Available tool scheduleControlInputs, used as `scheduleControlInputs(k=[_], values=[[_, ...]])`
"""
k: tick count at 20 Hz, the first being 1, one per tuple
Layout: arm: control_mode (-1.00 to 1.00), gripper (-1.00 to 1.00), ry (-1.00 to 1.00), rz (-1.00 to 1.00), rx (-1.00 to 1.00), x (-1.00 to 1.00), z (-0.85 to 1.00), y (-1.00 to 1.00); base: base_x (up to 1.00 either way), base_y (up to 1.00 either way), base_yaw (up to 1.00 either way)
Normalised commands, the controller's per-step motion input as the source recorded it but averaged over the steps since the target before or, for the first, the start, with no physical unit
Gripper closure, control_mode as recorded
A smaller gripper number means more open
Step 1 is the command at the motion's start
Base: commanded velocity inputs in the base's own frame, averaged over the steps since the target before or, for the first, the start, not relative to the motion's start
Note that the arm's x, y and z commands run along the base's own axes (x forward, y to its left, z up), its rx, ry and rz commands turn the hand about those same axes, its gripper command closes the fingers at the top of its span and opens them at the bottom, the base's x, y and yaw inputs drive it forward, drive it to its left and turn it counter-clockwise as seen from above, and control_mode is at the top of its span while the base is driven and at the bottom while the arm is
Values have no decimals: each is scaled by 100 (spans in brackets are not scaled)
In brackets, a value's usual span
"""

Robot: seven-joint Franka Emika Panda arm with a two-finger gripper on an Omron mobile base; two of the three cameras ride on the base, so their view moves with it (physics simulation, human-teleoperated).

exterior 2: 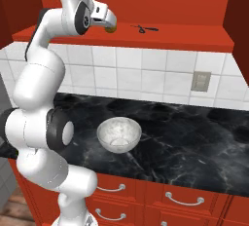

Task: Pick the lemon from the cabinet and place it in the bowl. Then pick the bowl and place it in the sink. Then turn on the sink facuet.

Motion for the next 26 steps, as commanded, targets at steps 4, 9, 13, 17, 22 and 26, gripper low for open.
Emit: scheduleControlInputs(k=[4,9,13,17,22,26], values=[[-100,-100,0,0,0,56,-11,-48,0,0,0],[-100,-100,0,0,0,58,-20,-32,0,0,0],[-100,-100,0,0,0,41,-19,-8,0,0,0],[-100,-100,0,0,0,15,-6,0,0,0,0],[-100,-100,0,0,0,0,-6,0,0,0,0],[-100,-100,0,0,0,0,-21,0,0,0,0]])
